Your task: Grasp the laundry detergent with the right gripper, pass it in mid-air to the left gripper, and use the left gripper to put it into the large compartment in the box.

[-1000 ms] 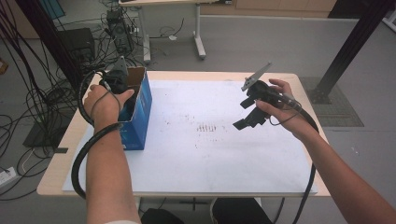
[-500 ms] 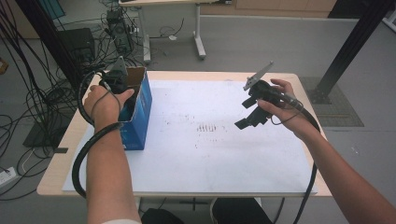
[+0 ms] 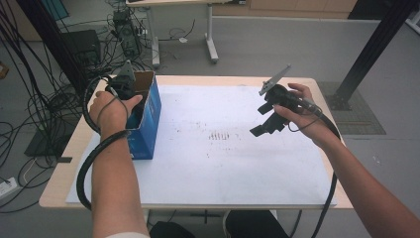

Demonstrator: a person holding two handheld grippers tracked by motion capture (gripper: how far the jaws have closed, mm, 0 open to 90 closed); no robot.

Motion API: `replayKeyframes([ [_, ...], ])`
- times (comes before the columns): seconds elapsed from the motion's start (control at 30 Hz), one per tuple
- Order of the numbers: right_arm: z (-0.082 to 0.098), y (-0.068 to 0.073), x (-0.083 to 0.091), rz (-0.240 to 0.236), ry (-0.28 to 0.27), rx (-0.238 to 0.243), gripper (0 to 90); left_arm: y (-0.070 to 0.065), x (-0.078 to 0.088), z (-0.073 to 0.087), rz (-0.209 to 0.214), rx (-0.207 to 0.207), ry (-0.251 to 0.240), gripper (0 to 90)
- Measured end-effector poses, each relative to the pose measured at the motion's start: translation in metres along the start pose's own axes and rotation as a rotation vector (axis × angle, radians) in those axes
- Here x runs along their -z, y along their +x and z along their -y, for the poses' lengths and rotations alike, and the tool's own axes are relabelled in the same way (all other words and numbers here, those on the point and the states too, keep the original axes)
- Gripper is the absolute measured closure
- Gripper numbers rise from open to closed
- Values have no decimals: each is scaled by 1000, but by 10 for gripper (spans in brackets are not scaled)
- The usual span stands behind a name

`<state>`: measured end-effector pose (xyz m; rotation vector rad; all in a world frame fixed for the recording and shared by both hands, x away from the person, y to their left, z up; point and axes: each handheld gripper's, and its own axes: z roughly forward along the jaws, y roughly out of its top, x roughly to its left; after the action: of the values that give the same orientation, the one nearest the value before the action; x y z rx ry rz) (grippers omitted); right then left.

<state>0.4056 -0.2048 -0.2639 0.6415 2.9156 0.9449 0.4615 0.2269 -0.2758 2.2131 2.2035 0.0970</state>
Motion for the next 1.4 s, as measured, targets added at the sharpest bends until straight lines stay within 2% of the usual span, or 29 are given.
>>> replayKeyframes([
  [1.4,2,-2,7,13,-9,-3,44,-1,-2,0,-6,17,-3,364],
])
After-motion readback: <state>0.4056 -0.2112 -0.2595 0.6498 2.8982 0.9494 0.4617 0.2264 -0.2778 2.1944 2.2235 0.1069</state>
